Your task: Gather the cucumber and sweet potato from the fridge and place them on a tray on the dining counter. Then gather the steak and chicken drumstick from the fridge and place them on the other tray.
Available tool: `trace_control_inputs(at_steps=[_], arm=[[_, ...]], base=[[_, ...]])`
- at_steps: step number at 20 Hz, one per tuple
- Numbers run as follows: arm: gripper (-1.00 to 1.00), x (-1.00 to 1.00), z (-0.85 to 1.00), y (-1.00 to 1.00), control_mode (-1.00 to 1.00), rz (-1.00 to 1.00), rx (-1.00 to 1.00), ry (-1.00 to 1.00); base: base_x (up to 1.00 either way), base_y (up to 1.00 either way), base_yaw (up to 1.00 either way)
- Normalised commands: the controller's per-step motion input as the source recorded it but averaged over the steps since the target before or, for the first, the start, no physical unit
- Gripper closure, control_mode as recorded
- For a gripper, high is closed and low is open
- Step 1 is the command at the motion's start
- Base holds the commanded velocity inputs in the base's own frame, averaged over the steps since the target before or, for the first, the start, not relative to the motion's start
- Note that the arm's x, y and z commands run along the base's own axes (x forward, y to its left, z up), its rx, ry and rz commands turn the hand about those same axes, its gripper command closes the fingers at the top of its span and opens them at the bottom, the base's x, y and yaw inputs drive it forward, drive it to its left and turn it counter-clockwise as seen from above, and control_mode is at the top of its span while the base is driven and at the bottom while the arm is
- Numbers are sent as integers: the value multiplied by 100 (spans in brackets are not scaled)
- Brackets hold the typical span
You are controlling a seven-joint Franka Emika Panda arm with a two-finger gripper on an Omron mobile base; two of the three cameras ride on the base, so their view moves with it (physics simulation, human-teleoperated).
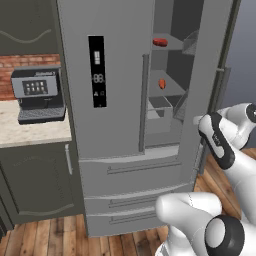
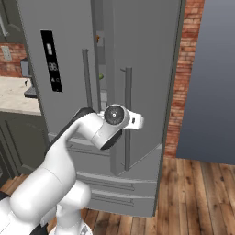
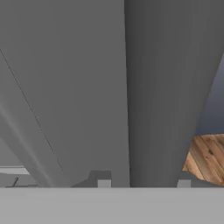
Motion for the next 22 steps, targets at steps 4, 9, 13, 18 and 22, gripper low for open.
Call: trace_control_inputs(at_steps=[4, 9, 13, 18, 22], arm=[[100, -26, 0, -22, -100, -2, -9, 7], [100, -32, 0, -30, -100, -1, -2, 1], [100, -77, 9, 23, -100, 0, -6, 1], [100, -96, 39, 37, -100, -1, -8, 0], [100, -28, 44, 75, -100, -2, -30, 10]], base=[[0, 0, 0], [0, 0, 0], [0, 0, 0], [0, 0, 0], [0, 0, 0]])
